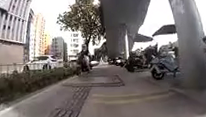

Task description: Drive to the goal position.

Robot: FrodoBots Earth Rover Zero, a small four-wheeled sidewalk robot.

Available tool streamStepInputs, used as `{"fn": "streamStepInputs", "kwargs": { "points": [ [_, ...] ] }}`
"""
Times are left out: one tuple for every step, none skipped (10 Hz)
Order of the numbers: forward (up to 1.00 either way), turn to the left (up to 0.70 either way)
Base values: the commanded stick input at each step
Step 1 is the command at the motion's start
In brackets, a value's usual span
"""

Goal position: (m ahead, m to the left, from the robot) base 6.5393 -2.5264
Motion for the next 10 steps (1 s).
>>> {"fn": "streamStepInputs", "kwargs": {
  "points": [
    [0.70,-0.01],
    [0.70,-0.04],
    [0.70,-0.09],
    [0.70,-0.14],
    [0.70,-0.11],
    [0.70,0.00],
    [0.70,0.00],
    [0.70,0.00],
    [0.70,0.00],
    [0.70,0.00]
  ]
}}
